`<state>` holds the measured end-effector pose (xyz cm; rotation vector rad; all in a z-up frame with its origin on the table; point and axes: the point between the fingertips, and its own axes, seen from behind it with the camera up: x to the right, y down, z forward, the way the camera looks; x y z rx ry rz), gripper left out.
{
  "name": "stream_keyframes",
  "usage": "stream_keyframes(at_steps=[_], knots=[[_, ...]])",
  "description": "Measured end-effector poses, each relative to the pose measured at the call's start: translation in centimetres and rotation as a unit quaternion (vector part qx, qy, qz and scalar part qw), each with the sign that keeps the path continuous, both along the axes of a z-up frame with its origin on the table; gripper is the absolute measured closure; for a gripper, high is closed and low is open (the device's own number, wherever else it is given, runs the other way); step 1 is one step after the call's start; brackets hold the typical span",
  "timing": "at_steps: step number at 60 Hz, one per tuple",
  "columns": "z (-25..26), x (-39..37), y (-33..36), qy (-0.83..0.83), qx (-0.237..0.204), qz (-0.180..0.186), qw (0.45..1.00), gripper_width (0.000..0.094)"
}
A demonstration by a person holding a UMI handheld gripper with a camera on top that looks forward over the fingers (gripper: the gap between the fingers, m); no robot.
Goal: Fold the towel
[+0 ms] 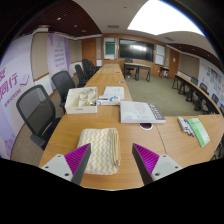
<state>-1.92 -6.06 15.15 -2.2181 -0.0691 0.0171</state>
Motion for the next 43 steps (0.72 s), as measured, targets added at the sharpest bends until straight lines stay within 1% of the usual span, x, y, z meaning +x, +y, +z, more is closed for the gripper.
stream_keyframes(at_steps=[6,19,30,33,37,43], knots=[[2.7,-1.2,-3.3,-0.005,0.014,-0.008,1.0,0.0083],[7.7,-3.8,-12.8,-0.011,0.043,-0.023,0.999,0.0084],[9.3,-5.2,-20.7,-0.025,0.037,-0.028,0.999,0.0085],[9.4,-5.4,-22.0,-0.027,0.039,-0.026,0.999,0.0084],[10.0,-5.6,-23.5,-0.028,0.042,-0.032,0.998,0.0084],[10.9,-5.8,-24.3,-0.028,0.049,-0.032,0.998,0.0079]])
